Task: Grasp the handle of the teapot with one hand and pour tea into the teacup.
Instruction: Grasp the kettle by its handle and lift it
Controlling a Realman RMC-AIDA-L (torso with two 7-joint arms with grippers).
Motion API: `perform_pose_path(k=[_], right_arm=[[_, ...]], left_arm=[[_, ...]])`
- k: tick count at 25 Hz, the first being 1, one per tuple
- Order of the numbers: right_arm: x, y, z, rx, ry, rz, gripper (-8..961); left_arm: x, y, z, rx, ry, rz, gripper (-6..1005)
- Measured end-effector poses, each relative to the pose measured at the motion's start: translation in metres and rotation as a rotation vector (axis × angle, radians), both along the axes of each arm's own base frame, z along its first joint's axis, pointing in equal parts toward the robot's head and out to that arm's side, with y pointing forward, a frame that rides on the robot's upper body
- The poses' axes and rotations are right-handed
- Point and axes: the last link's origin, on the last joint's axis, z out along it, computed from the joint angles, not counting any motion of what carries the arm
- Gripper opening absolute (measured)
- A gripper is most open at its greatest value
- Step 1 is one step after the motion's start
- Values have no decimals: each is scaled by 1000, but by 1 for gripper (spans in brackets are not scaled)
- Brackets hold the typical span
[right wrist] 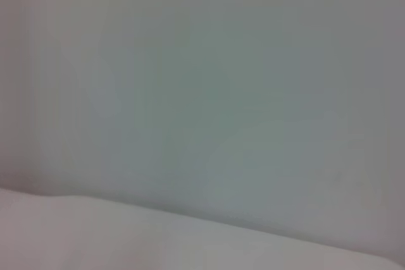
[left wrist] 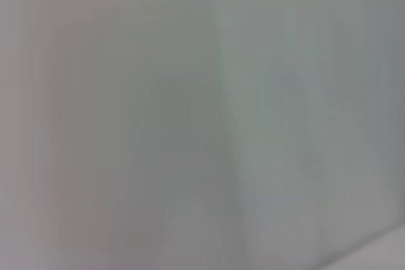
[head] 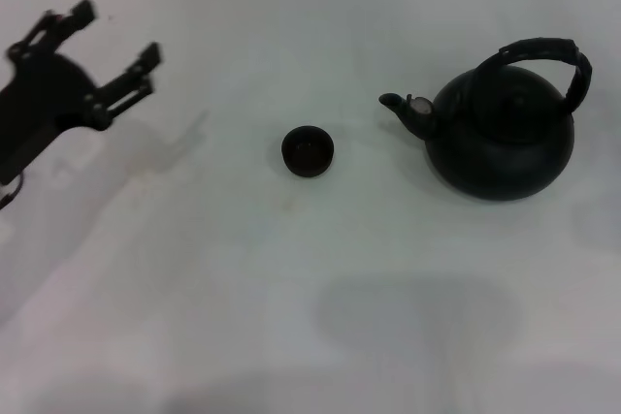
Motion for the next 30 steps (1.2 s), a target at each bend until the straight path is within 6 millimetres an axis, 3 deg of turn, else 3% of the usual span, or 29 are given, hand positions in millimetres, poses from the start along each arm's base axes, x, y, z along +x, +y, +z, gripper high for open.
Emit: perform_pose_path(k=[7,22,30], right_arm=[[-33,-4,-3,-191,-39,53,620],[-76,-25,-36,-346,-24,153,612],[-91,-18,-49,-373,-33,186,607]], left_arm=[[-36,-18,3,95,-59,94,865],[-46,-31,1,115,-67,127,861],[-45,-32,0,110,-69,122,861]])
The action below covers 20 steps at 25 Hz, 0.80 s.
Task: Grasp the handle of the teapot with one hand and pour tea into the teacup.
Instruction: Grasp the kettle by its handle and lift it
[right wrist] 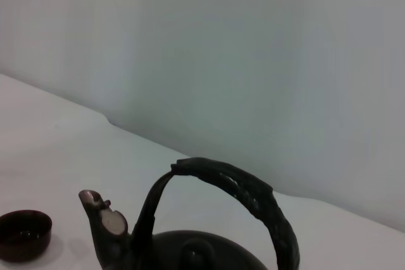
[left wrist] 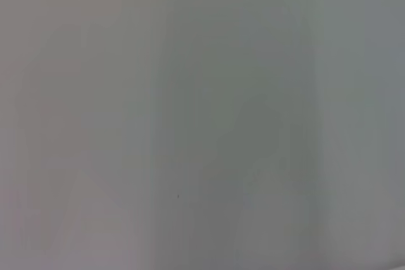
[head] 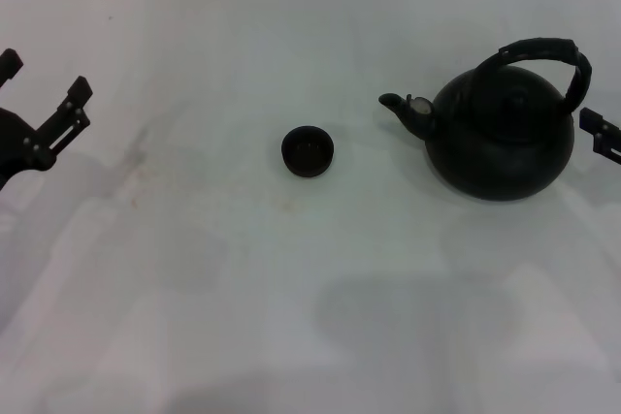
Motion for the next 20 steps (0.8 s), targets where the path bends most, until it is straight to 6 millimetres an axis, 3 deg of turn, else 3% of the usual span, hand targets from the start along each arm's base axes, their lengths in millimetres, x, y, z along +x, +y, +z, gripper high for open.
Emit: perform_pose_path(k=[20], right_arm=[[-9,29,-15,-10,17,10,597]], left_arm=[[-2,-4,-1,1,-4,6,862]])
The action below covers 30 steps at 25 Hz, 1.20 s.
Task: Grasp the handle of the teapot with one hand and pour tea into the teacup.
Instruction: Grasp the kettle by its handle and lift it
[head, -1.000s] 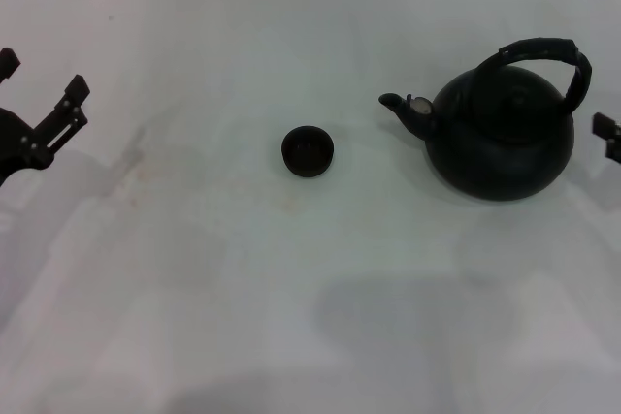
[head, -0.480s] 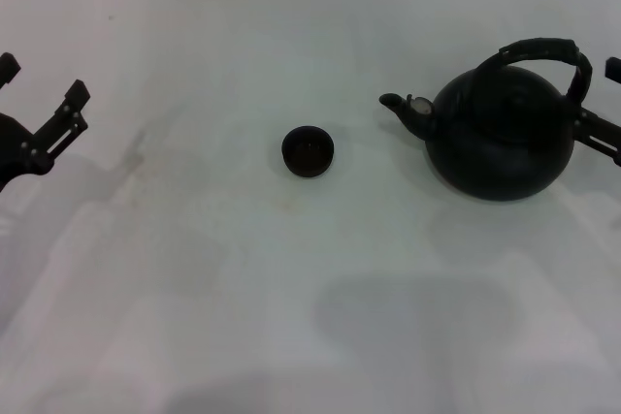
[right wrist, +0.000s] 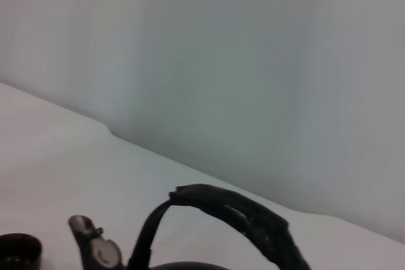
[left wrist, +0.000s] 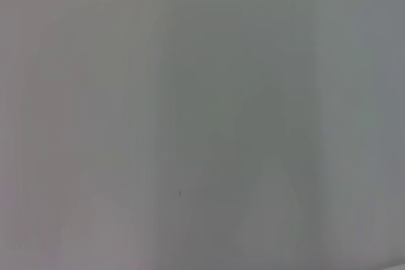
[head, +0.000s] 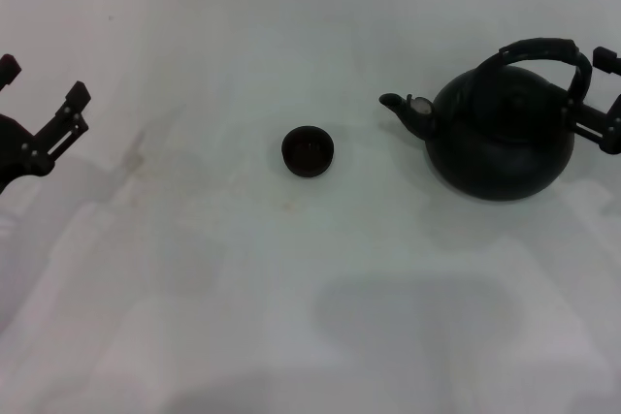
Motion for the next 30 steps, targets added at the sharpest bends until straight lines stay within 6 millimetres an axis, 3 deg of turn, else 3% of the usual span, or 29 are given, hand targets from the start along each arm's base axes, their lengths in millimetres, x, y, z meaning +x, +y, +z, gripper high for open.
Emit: perform_pose_path(k=[13,18,21,30], right_arm=[[4,6,3,40,-25,-31,590],[4,9,1,34,-23,-30,404],[5,11,-1,27,-23,-30,226],[4,17,-6,44,-21,5,195]], left_arm=[[0,2,0,-1,-1,1,862],[1,3,0,1,-1,0,861],[1,3,1,2,-1,2,861],[0,3,1,1,3,4,861]])
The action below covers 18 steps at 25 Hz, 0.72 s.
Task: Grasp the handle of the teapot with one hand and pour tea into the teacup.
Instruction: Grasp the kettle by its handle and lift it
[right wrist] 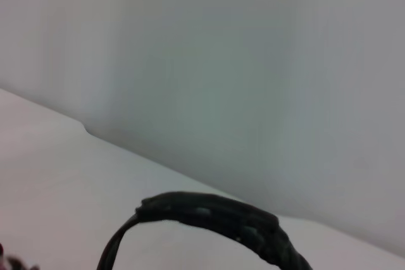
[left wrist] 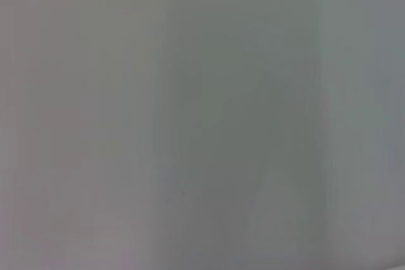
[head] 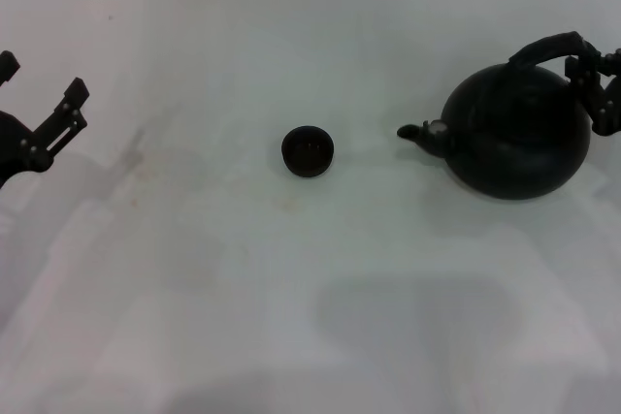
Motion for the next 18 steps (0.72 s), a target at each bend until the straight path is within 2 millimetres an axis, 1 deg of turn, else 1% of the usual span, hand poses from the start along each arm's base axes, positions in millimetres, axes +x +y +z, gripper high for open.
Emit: perform_pose_path(k=[2,7,12,18], right_arm=[[-3,0,-2,5,-5,21,188],[-6,2,-3,7,-17,42,134],[-10,3,-3,17,-9,55,125],[-15,5,-1,26,12,64,117]], left_arm=[[-1,-1,-1,-4,2,2,861],[-4,-3,-2,-8,-2,16,862],[-4,-3,-3,-11,-1,19,862],[-7,-9,-4,-17,-4,27,862]])
